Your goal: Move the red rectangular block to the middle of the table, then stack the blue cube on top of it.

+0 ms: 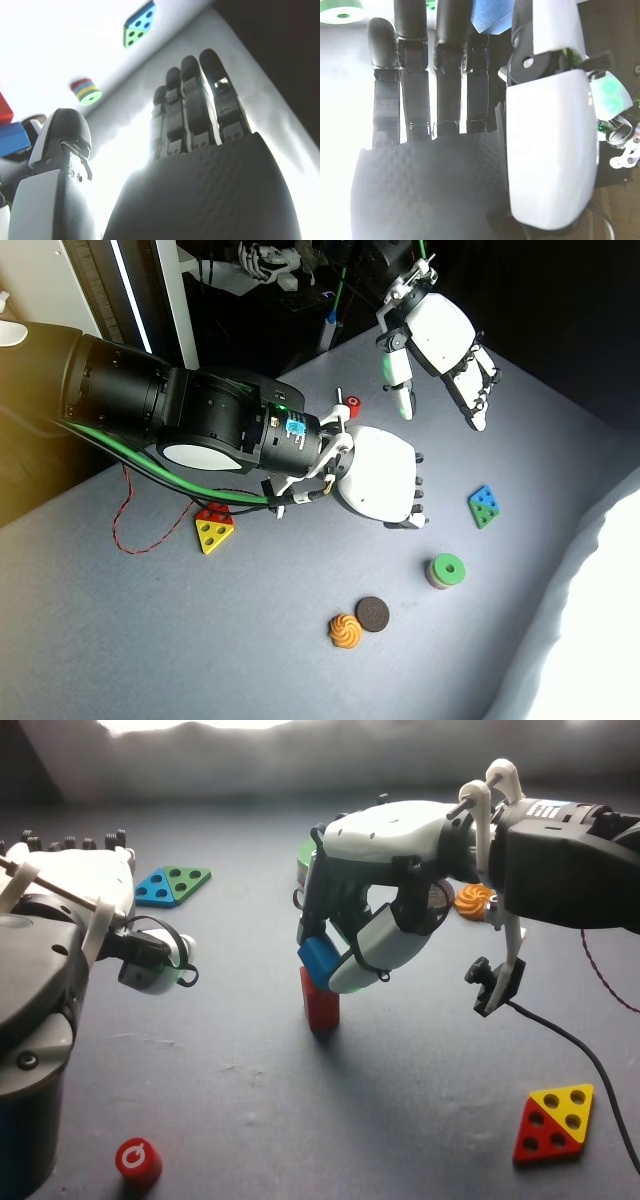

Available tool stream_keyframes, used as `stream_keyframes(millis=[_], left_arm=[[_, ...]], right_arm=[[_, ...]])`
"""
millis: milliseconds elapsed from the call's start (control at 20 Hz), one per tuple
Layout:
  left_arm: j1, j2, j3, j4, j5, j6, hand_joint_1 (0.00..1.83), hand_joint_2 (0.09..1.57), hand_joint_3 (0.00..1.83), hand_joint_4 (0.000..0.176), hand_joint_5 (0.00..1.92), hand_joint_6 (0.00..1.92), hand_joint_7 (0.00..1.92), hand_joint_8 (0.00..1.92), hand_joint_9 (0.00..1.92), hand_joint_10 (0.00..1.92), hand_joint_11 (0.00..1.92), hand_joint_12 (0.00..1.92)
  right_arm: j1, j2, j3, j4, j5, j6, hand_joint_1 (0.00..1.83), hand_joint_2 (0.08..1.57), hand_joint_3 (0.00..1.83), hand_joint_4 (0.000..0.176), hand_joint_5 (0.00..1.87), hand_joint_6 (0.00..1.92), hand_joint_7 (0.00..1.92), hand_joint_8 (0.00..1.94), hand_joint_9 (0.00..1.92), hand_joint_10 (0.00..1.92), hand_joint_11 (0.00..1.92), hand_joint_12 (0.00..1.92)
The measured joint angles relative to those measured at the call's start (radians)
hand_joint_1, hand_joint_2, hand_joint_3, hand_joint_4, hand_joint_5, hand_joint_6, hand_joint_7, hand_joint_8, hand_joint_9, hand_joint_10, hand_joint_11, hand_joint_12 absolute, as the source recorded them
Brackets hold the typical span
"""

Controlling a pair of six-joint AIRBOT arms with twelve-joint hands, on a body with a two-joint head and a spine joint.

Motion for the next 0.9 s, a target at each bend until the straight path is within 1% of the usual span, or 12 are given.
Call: stream_keyframes(millis=[150,250,300,400,450,500,550,600,700,800,850,900], left_arm=[[-0.003,0.000,0.000,0.000,0.000,0.000,0.43,1.28,0.00,0.000,0.14,0.02,0.26,0.01,0.25,0.02,0.00,0.81],[-0.003,0.000,0.000,0.000,0.000,0.000,0.40,1.30,0.00,0.000,0.12,0.00,0.25,0.00,0.25,0.01,0.00,0.83],[-0.003,0.000,0.000,0.000,0.000,0.000,0.38,1.29,0.00,0.000,0.13,0.01,0.27,0.01,0.27,0.02,0.00,0.87],[-0.003,0.000,0.000,0.000,0.000,0.000,0.38,1.29,0.00,0.000,0.12,0.00,0.26,0.00,0.26,0.01,0.00,0.80],[-0.003,0.000,0.000,0.000,0.000,0.000,0.33,1.29,0.00,0.000,0.12,0.00,0.27,0.00,0.27,0.01,0.00,0.80],[-0.003,0.000,0.000,0.000,0.000,0.000,0.37,1.30,0.00,0.000,0.12,0.00,0.25,0.00,0.24,0.00,0.00,0.78],[-0.003,0.000,0.000,0.000,0.000,0.000,0.37,1.30,0.00,0.000,0.12,0.00,0.25,0.00,0.24,0.00,0.00,0.78],[-0.003,0.000,0.000,0.000,0.000,0.000,0.42,1.29,0.00,0.000,0.12,0.00,0.25,0.00,0.24,0.00,0.00,0.80],[-0.003,0.000,0.000,0.000,-0.001,0.000,0.39,1.28,0.00,0.000,0.12,0.00,0.26,0.00,0.26,0.01,0.00,0.80],[-0.007,0.000,0.000,-0.003,-0.003,0.000,0.38,1.28,0.00,0.000,0.13,0.01,0.26,0.00,0.26,0.01,0.00,0.80],[-0.007,0.000,0.000,-0.003,-0.003,0.000,0.38,1.28,0.00,0.000,0.13,0.01,0.26,0.00,0.26,0.01,0.00,0.80],[-0.007,0.000,0.000,-0.003,-0.003,0.000,0.44,1.28,0.00,0.000,0.09,0.00,0.22,0.00,0.21,0.00,0.00,0.75]], right_arm=[[0.000,-0.001,0.000,0.000,0.000,0.000,1.29,1.01,0.04,0.000,1.47,0.00,1.05,1.07,1.01,0.81,0.49,1.45],[0.000,-0.003,0.000,0.000,0.000,0.000,1.30,1.00,0.06,0.000,1.42,0.00,1.11,1.06,1.08,0.73,0.34,1.48],[0.000,-0.003,0.000,0.000,-0.001,0.000,1.30,1.00,0.06,0.000,1.41,0.00,1.12,1.05,1.09,0.71,0.34,1.49],[0.000,-0.003,0.000,0.000,-0.002,0.000,1.29,1.00,0.04,0.000,1.45,0.00,1.12,0.97,1.06,0.50,0.38,1.43],[0.000,-0.003,0.000,0.000,-0.004,0.000,1.28,1.00,0.03,0.000,1.48,0.00,1.10,0.95,1.08,0.41,0.41,1.40],[0.000,-0.003,0.000,0.000,-0.009,0.000,1.28,1.00,0.02,0.000,1.49,0.00,1.12,0.91,1.15,0.33,0.42,1.40],[0.000,-0.003,0.000,0.000,-0.010,0.001,1.28,1.00,0.02,0.000,1.49,0.00,1.12,0.91,1.15,0.33,0.42,1.40],[0.000,-0.003,0.000,0.000,-0.013,0.001,1.37,1.02,0.01,0.000,1.49,0.00,1.18,0.85,0.93,0.84,0.43,1.41],[0.000,-0.005,0.000,0.004,-0.016,0.003,1.29,1.01,0.01,0.000,1.50,0.00,1.11,0.90,1.07,0.52,0.43,1.41],[0.000,-0.007,0.000,0.004,-0.018,0.003,1.29,1.02,0.01,0.000,1.47,0.01,1.08,1.01,1.12,0.40,0.43,1.38],[0.000,-0.007,0.000,0.004,-0.018,0.003,1.29,1.02,0.01,0.000,1.47,0.01,1.08,1.01,1.12,0.40,0.43,1.38],[0.000,-0.007,0.000,0.004,-0.018,0.003,1.23,0.98,0.00,0.000,1.48,0.02,1.18,0.55,1.09,0.38,0.36,1.46]])
